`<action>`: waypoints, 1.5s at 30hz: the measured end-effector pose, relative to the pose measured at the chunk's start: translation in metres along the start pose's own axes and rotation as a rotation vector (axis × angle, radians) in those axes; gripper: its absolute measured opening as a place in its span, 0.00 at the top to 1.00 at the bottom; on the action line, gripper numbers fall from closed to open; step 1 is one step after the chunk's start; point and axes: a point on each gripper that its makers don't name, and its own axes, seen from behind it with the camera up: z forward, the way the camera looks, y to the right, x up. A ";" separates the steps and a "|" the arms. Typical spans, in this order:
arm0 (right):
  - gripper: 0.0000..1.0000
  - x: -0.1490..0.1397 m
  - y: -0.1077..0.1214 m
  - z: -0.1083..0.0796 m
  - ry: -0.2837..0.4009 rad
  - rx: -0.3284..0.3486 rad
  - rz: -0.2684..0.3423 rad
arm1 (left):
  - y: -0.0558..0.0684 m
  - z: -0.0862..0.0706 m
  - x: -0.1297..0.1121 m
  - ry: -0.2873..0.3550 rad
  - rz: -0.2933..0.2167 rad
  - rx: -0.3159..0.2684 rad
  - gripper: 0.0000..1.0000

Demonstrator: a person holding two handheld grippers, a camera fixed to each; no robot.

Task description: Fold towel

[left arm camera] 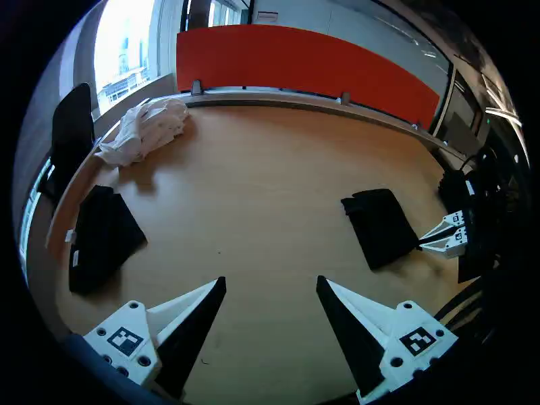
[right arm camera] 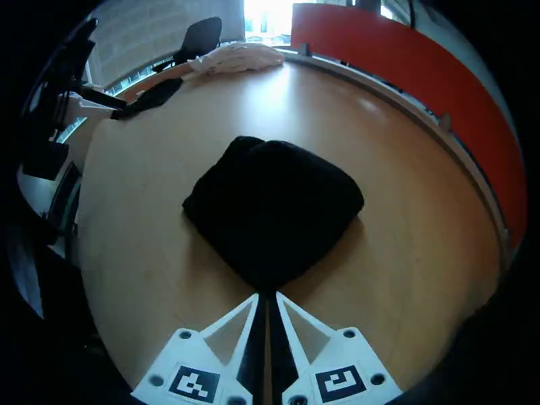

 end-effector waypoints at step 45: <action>0.95 0.203 0.065 -0.127 0.352 -0.243 -0.059 | 0.018 -0.016 0.042 0.117 0.037 -0.048 0.00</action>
